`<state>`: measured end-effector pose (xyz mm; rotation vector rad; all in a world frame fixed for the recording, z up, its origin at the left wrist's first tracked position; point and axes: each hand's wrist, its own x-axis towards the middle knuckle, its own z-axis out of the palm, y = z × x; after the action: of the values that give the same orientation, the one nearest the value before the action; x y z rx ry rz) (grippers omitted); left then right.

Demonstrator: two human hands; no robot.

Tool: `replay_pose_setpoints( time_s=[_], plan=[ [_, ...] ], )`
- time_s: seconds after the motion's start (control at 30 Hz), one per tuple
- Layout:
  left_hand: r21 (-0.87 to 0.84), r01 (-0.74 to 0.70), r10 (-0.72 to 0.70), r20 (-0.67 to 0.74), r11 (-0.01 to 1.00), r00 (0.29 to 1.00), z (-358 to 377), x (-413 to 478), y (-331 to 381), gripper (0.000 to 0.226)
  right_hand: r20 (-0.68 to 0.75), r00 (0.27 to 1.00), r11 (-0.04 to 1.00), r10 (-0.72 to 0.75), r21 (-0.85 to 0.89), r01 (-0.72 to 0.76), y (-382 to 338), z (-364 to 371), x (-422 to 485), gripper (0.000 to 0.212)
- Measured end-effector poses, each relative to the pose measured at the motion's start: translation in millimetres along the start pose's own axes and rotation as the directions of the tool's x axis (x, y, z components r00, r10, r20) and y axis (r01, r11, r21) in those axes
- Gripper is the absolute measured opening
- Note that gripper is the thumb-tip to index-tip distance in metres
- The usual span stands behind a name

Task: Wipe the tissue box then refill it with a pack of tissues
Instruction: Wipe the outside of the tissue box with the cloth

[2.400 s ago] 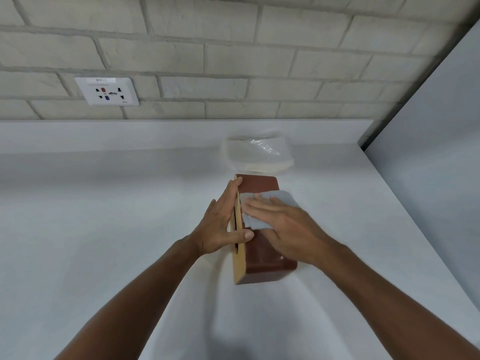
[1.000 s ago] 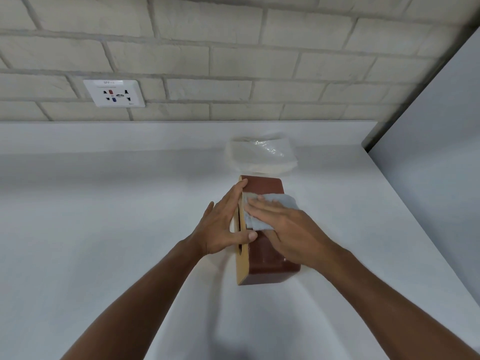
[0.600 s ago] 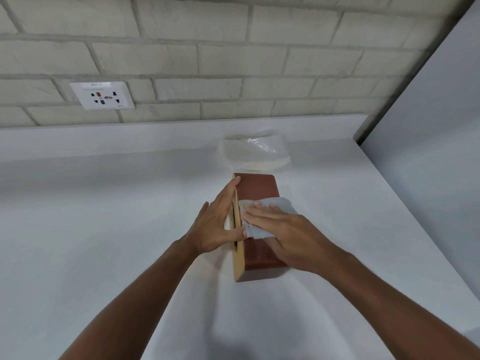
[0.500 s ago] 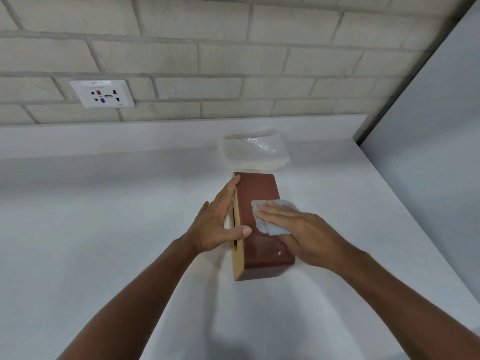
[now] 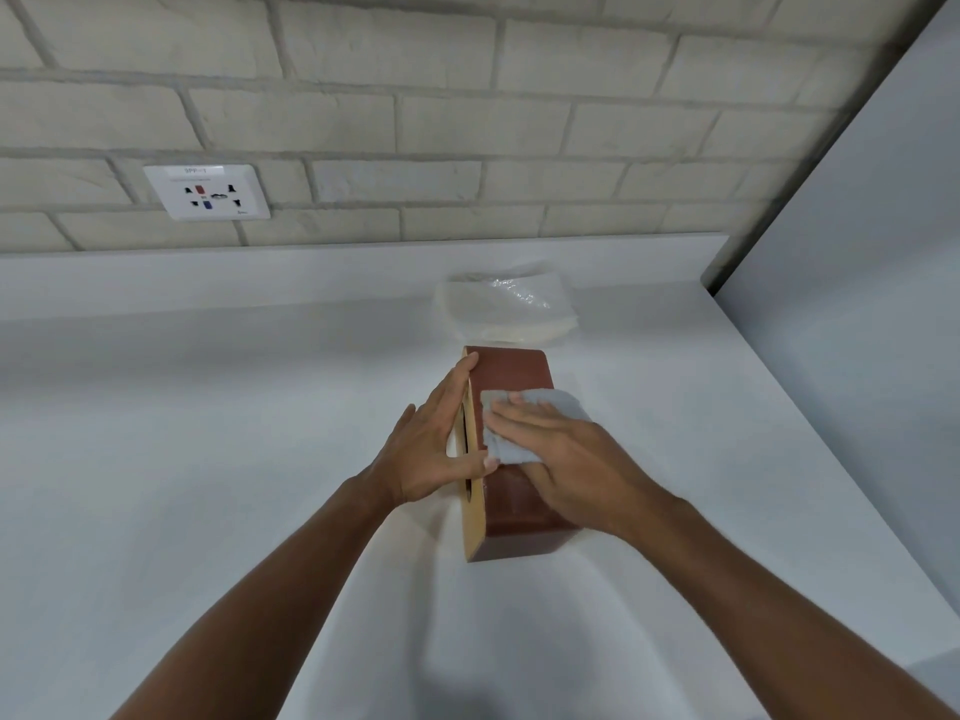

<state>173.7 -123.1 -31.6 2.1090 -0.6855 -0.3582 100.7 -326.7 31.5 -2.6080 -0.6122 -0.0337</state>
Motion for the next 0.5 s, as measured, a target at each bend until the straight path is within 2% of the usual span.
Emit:
replay_pose_setpoints(
  time_s=[0.07, 0.13, 0.23, 0.4, 0.5],
  plan=[
    [0.008, -0.002, 0.002, 0.000, 1.000, 1.000, -1, 0, 0, 0.107, 0.036, 0.998, 0.999, -0.052, -0.004, 0.052, 1, 1, -9, 0.054],
    [-0.003, 0.007, -0.007, 0.008, 1.000, 1.000, -1, 1, 0, 0.108, 0.059, 0.998, 1.000, 0.005, -0.019, -0.004, 16, -10, -14, 0.057],
    [-0.017, 0.004, -0.004, 0.002, 1.000, 1.000, -1, 0, 1, 0.108, 0.016, 0.997, 0.997, 0.073, -0.031, -0.073, 18, -15, 5, 0.052],
    [-0.001, 0.003, -0.003, 0.003, 1.000, 1.000, -1, 1, -1, 0.108, 0.088, 0.994, 0.997, -0.061, 0.045, 0.057, -6, -10, 6, 0.051],
    [-0.008, 0.004, -0.004, 0.000, 1.000, 1.000, 0, 0, 0, 0.107, 0.121, 0.992, 0.999, -0.035, 0.013, 0.034, 7, -19, 5, 0.055]
  ],
)
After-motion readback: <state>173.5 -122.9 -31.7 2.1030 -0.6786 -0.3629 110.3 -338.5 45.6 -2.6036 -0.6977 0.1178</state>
